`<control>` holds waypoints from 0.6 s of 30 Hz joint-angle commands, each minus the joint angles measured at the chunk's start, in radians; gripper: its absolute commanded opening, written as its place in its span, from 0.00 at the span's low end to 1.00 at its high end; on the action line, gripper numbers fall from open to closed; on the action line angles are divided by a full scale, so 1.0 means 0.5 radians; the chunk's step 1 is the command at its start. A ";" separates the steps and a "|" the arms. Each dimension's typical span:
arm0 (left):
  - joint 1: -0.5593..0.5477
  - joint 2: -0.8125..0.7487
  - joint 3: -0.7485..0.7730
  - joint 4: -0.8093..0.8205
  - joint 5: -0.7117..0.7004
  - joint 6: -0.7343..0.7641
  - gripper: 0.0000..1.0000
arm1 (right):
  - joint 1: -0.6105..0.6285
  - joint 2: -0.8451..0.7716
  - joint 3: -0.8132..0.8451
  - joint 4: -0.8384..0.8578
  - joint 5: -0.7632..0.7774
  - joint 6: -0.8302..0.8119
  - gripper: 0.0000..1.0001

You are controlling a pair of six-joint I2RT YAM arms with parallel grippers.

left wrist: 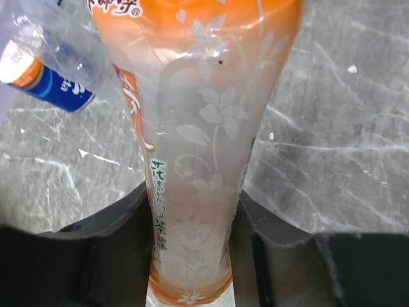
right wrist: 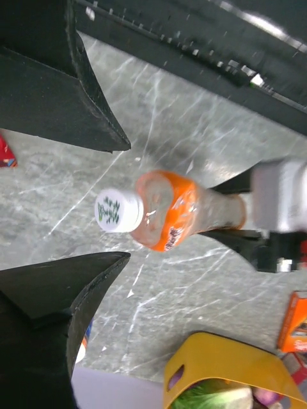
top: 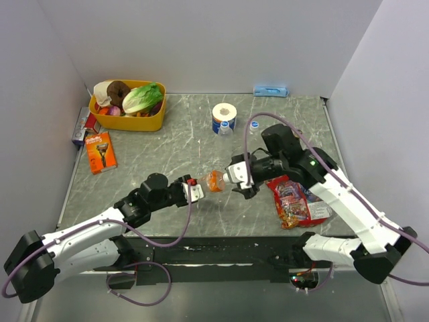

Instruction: Screw on the bottle caps

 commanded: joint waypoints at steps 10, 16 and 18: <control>0.017 -0.055 0.098 0.076 0.120 -0.018 0.01 | 0.014 0.104 0.046 0.086 0.053 -0.065 0.35; 0.017 -0.021 0.061 0.247 -0.030 -0.070 0.01 | -0.007 0.260 0.220 0.064 0.035 0.453 0.00; 0.002 0.012 0.052 0.343 -0.162 -0.122 0.01 | -0.026 0.395 0.367 0.058 -0.002 0.932 0.00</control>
